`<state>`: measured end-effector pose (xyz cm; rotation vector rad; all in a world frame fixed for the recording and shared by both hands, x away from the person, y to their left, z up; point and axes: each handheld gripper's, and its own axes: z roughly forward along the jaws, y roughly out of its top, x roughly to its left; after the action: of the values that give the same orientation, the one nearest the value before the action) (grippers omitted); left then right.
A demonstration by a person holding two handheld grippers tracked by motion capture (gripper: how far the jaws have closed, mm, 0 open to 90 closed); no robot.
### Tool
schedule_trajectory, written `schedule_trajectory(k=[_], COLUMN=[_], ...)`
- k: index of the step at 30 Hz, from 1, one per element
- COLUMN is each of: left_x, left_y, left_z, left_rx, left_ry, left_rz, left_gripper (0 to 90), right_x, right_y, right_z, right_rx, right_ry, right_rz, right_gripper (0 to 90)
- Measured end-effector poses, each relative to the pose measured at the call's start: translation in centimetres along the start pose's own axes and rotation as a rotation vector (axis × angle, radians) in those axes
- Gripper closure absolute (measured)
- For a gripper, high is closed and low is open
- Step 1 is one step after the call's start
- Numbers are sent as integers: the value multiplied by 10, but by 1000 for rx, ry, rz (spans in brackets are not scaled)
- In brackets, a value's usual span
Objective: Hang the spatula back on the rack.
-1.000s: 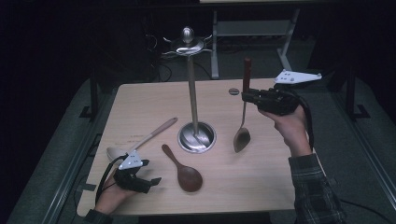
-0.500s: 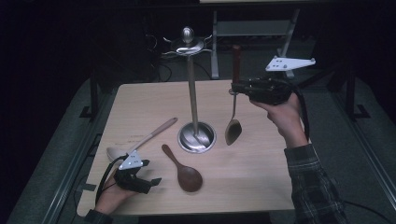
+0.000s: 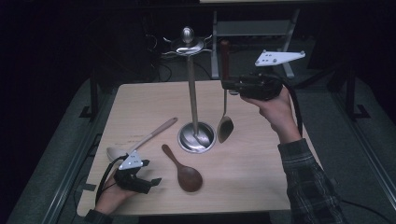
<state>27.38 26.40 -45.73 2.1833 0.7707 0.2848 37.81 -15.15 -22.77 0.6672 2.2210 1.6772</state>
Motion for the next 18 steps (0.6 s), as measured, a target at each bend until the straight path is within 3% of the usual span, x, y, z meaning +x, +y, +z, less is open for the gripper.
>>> schedule_trajectory(k=[18], left_x=[0], left_y=[0], left_z=[0], left_rx=[-2], left_ry=[-1], left_rz=[0], left_gripper=[135], right_x=[2], right_y=[3], right_z=[18], right_rx=[17], right_ry=[7], right_rz=[-11], right_gripper=[730])
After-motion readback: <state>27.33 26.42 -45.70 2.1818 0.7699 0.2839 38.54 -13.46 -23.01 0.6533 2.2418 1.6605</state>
